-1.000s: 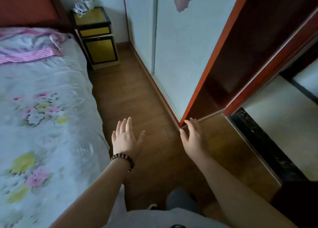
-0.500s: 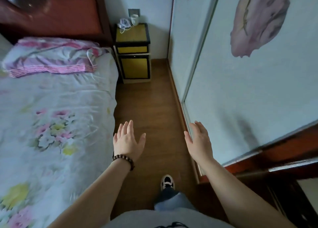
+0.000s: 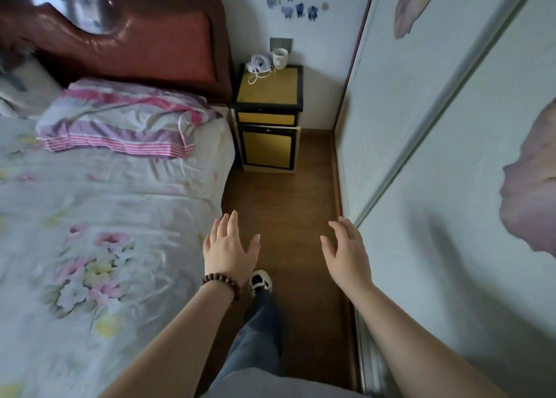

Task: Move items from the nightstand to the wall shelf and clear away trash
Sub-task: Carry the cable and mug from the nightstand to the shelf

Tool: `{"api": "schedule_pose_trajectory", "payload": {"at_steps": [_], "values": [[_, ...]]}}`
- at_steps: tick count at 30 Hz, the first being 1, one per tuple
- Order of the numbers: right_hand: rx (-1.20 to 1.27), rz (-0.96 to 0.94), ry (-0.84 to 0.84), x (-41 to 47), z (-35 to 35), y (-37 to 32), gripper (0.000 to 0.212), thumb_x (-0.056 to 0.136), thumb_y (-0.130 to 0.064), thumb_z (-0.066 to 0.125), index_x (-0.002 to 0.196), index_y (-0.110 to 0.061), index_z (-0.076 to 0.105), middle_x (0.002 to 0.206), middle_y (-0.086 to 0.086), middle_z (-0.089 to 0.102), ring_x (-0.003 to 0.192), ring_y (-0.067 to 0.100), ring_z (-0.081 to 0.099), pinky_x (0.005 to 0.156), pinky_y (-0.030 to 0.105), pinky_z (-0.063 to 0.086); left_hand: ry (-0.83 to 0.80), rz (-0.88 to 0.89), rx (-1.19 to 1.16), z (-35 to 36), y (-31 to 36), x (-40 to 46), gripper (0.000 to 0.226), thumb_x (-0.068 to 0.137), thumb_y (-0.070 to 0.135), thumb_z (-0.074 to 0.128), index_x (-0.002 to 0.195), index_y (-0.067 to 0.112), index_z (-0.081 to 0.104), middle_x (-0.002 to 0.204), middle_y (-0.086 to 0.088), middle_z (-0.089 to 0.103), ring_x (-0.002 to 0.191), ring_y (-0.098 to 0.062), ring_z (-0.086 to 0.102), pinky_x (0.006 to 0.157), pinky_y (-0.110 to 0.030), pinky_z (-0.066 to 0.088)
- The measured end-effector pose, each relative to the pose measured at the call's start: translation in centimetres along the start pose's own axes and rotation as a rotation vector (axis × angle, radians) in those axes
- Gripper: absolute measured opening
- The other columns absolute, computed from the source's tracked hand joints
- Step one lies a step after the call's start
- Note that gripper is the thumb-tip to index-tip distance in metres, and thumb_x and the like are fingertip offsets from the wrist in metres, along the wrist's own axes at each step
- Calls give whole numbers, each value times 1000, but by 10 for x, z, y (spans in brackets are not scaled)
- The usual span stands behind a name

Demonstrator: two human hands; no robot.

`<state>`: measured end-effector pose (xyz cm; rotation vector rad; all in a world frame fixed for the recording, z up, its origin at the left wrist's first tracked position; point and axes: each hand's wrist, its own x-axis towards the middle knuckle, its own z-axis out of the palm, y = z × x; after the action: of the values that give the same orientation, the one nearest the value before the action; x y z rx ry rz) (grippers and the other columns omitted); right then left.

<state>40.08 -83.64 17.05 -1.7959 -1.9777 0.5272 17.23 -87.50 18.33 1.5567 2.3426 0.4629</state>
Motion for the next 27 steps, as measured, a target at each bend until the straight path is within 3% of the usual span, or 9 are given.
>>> {"api": "schedule_pose_trajectory", "payload": {"at_steps": [12,17,27], "values": [[25,-63,-11,304,58,-58,41,93,-31,53,130,-13,52,144,7,43,137,21,34,106,40,41,23,-55,-29,-11,17,296,71,89,56,41,147,20,19,153,-2,26,143,-20,16,115,-43,19],[76,-73,31,412,64,-90,41,92,-28,55,130,-11,53,142,8,46,137,22,35,106,35,38,45,-7,-48,-31,39,411,69,89,54,43,147,21,21,153,-1,27,143,-18,16,115,-42,19],[95,-78,-23,618,96,-78,41,93,-26,54,131,-10,51,143,11,44,138,23,31,109,38,35,-5,-26,-36,0,71,599,73,89,56,42,148,22,17,155,0,23,143,-16,11,115,-41,15]]}}
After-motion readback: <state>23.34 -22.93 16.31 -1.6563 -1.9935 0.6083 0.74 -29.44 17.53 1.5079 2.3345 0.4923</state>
